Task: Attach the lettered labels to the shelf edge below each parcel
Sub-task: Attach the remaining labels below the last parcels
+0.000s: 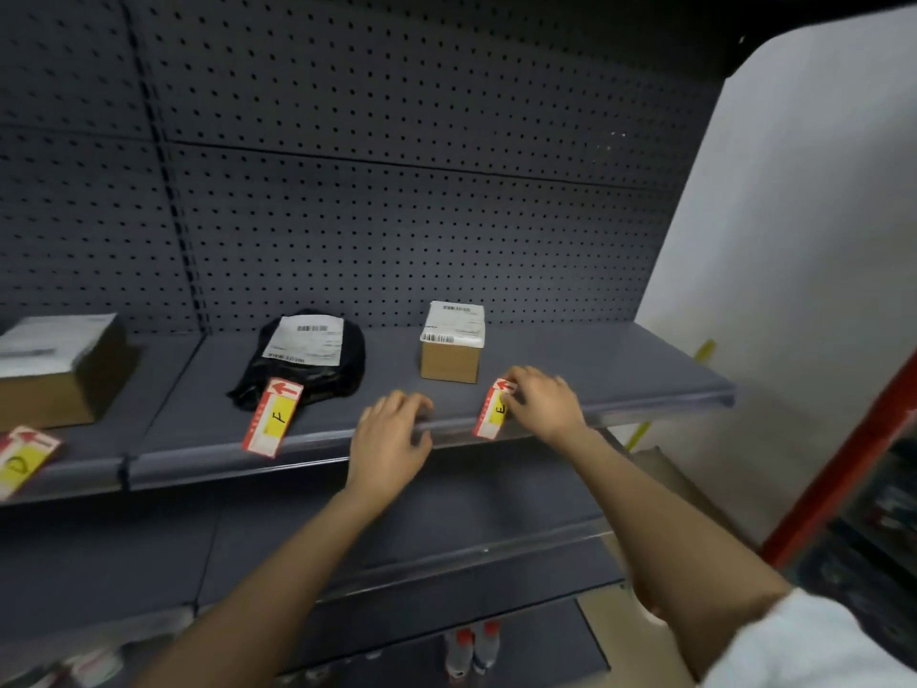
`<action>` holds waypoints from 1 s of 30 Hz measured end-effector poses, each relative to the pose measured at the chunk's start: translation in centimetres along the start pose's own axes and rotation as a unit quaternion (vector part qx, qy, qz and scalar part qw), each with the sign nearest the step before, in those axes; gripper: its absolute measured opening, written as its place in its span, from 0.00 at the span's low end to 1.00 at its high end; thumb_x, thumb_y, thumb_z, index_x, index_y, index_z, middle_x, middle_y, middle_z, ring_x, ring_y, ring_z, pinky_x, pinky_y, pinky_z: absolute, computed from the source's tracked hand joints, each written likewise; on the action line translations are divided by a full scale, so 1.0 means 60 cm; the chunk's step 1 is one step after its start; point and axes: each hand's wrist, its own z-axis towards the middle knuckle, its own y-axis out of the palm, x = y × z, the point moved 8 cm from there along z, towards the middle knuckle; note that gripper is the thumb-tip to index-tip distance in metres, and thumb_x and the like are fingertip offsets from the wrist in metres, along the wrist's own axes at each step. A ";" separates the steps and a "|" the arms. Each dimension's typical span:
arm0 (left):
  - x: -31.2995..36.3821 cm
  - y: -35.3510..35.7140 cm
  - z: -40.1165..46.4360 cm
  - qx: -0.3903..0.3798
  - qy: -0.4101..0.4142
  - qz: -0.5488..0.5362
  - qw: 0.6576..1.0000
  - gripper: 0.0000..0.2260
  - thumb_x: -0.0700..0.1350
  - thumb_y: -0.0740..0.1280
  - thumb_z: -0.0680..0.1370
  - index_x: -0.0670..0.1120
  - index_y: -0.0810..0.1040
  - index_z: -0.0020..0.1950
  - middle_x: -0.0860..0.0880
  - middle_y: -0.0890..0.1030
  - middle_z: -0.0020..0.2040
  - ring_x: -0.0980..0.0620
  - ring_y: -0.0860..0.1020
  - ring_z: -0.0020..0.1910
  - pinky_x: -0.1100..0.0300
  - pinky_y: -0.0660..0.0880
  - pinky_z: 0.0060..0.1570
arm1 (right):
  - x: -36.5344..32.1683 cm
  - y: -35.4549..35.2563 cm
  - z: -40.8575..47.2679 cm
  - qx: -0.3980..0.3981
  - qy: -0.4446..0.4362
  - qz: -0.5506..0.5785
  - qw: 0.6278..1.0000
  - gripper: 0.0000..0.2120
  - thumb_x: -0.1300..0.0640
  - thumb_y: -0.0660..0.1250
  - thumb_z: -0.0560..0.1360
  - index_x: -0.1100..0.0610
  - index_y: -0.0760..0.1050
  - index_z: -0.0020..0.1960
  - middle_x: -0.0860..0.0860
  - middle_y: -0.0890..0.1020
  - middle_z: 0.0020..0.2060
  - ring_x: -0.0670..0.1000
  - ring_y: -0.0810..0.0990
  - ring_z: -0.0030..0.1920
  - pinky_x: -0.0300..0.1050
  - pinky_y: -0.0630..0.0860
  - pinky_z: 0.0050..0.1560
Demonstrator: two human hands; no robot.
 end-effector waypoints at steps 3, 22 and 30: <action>-0.019 -0.034 -0.001 0.026 -0.033 0.011 0.999 0.13 0.42 0.69 0.70 0.49 0.74 0.53 0.48 0.77 0.51 0.47 0.74 0.52 0.54 0.68 0.53 | -0.037 -0.004 0.016 0.026 -0.053 0.011 0.998 0.07 0.55 0.63 0.76 0.54 0.74 0.53 0.51 0.80 0.52 0.55 0.77 0.54 0.48 0.65 0.56; -0.217 -0.198 -0.031 0.009 -0.175 0.004 0.984 0.20 0.44 0.68 0.74 0.50 0.69 0.64 0.49 0.80 0.46 0.46 0.77 0.50 0.51 0.74 0.50 | -0.367 0.023 0.032 -0.013 -0.212 0.161 0.964 0.06 0.53 0.64 0.76 0.51 0.72 0.52 0.49 0.83 0.48 0.51 0.78 0.43 0.44 0.68 0.47; -0.219 -0.174 -0.042 -0.064 -0.111 0.043 0.991 0.04 0.46 0.61 0.78 0.48 0.73 0.51 0.44 0.82 0.45 0.45 0.76 0.44 0.57 0.66 0.37 | -0.354 0.039 0.034 -0.008 -0.172 0.167 0.971 0.06 0.54 0.64 0.77 0.52 0.72 0.53 0.49 0.82 0.49 0.47 0.75 0.41 0.46 0.70 0.46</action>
